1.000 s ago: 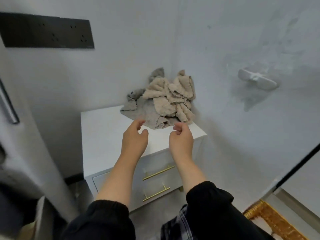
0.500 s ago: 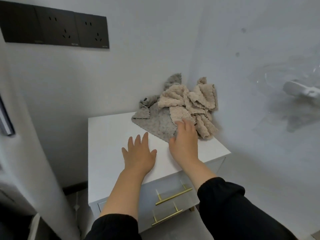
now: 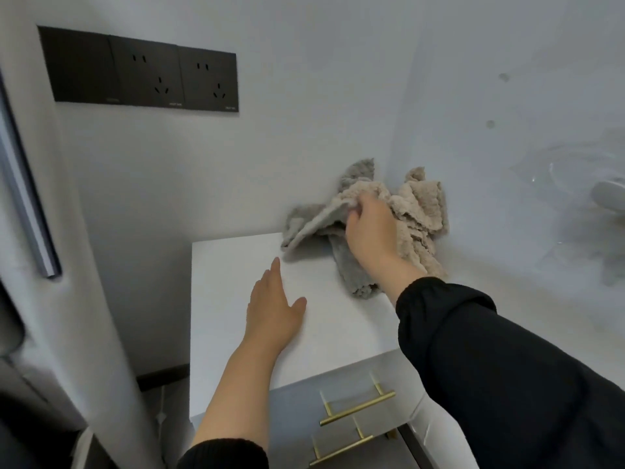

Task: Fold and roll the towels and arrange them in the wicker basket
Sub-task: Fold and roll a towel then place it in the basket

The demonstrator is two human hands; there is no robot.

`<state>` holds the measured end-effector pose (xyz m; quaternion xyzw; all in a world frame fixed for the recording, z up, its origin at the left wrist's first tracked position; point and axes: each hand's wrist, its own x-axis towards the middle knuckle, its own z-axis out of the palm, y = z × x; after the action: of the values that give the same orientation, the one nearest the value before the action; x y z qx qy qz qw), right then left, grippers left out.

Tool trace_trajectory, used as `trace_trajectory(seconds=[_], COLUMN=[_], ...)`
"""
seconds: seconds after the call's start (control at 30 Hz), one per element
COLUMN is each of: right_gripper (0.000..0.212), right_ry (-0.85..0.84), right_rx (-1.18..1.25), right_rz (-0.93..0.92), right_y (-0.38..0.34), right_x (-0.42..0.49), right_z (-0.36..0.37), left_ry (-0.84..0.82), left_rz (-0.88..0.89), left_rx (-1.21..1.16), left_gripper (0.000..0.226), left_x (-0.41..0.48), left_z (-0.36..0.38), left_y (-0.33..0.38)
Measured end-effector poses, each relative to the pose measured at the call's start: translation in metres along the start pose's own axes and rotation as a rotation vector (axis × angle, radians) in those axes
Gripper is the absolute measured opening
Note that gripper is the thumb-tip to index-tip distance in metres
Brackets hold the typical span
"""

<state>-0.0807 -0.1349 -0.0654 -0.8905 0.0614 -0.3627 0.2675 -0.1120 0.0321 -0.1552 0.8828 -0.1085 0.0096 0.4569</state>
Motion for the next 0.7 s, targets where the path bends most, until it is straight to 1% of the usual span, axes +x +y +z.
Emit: trace_trajectory(seconds=[0.03,0.07,0.13,0.2,0.3,0.43,0.53,0.63,0.67,0.7], right_gripper=[0.025,0.025,0.028,0.027,0.031,0.019,0.014,0.011,0.013,0.016], right_ry=[0.002,0.026,0.064,0.076,0.043,-0.014,-0.091,-0.215,-0.276,-0.336], right_rx=[0.150,0.255,0.392,0.425,0.419,0.566,0.621,0.771,0.831,0.881], right_rz=[0.120,0.186,0.222,0.191,0.174,0.226,0.243,0.257,0.274,0.282], right_y=[-0.010,-0.021,-0.031,-0.036,-0.039,-0.051,-0.063,-0.078,-0.081,-0.082], right_x=[0.007,0.013,0.021,0.022,0.019,0.011,0.003,-0.008,-0.011,-0.014], right_z=[-0.007,-0.018,-0.035,-0.048,-0.064,-0.081,-0.086,-0.091,-0.093,-0.095], left_ry=[0.042,0.086,0.148,0.173,0.153,0.085,0.035,0.097,0.130,0.167], left_rz=[0.042,0.087,0.153,0.206,0.214,0.211,0.183,0.187,0.195,0.215], left_rx=[-0.079,-0.134,-0.190,-0.226,-0.222,-0.190,-0.277,-0.456,-0.500,-0.531], left_gripper=[0.082,0.083,0.086,0.091,0.099,0.104,0.107,0.101,0.093,0.081], left_x=[-0.002,-0.005,-0.009,-0.014,-0.018,-0.019,-0.023,-0.025,-0.025,-0.025], left_z=[-0.002,-0.006,-0.013,-0.020,-0.024,-0.013,-0.003,0.000,0.000,-0.002], left_y=[0.005,0.012,0.023,0.035,0.045,0.046,0.055,0.069,0.073,0.074])
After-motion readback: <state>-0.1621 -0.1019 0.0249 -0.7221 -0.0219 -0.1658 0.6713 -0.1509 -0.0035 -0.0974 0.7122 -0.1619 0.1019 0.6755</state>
